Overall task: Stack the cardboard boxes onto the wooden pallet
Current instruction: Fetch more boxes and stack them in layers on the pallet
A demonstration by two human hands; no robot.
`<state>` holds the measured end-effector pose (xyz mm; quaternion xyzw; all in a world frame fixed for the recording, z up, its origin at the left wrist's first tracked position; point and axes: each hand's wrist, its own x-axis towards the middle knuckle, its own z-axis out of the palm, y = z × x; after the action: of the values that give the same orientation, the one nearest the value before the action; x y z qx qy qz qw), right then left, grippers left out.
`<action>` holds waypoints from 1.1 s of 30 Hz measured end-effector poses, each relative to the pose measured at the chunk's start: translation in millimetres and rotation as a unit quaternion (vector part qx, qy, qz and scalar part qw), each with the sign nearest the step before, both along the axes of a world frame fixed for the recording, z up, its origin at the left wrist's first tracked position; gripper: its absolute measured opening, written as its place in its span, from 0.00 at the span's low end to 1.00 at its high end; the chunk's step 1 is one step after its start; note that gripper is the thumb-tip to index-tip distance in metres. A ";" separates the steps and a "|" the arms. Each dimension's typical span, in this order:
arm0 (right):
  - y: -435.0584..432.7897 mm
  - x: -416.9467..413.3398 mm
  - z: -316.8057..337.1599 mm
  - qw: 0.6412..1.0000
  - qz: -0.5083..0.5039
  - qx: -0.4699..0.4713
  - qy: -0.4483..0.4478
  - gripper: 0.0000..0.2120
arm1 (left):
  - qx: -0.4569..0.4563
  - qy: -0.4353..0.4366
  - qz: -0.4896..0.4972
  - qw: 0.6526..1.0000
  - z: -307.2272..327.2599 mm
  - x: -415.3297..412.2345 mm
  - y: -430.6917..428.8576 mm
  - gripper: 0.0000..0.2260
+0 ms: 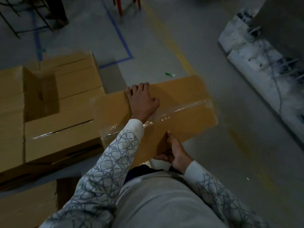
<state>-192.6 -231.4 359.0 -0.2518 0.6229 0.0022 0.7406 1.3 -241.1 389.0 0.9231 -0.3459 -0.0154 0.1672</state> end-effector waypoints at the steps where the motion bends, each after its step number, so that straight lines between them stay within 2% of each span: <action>1: -16.1 17.6 2.0 1.000 -0.002 0.003 0.000 0.25 | -0.002 0.003 -0.002 1.000 3.8 18.2 -13.7 0.30; 8: -133.5 160.7 -12.8 0.997 0.076 -0.029 0.004 0.20 | -0.026 -0.006 0.091 0.996 -10.4 162.6 -96.2 0.30; 13: -232.2 285.5 -14.6 0.983 0.179 -0.033 -0.029 0.24 | 0.000 -0.018 0.197 0.980 -14.1 280.6 -151.6 0.29; 21: -324.4 470.9 7.9 0.936 0.347 -0.041 -0.044 0.21 | -0.011 -0.015 0.360 0.933 1.6 436.2 -177.2 0.31; 27: -362.4 638.2 -20.1 0.897 0.432 -0.080 -0.048 0.19 | -0.040 0.007 0.466 0.884 -19.5 574.4 -186.2 0.30; 28: -366.5 670.4 -28.2 0.886 0.453 -0.091 -0.045 0.22 | -0.041 0.008 0.480 0.876 -22.7 601.3 -186.8 0.30; 31: -377.6 770.4 -42.6 0.855 0.503 -0.122 -0.028 0.44 | -0.047 0.023 0.520 0.853 -24.8 683.0 -187.2 0.32; 33: -383.8 831.8 -40.7 0.846 0.516 -0.128 -0.049 0.44 | -0.057 0.029 0.545 0.836 -21.3 734.9 -185.2 0.32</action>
<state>639.2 -615.3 318.3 -0.6291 0.3611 0.2922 0.6233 736.2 -426.3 367.7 0.9504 0.2175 0.0712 0.2108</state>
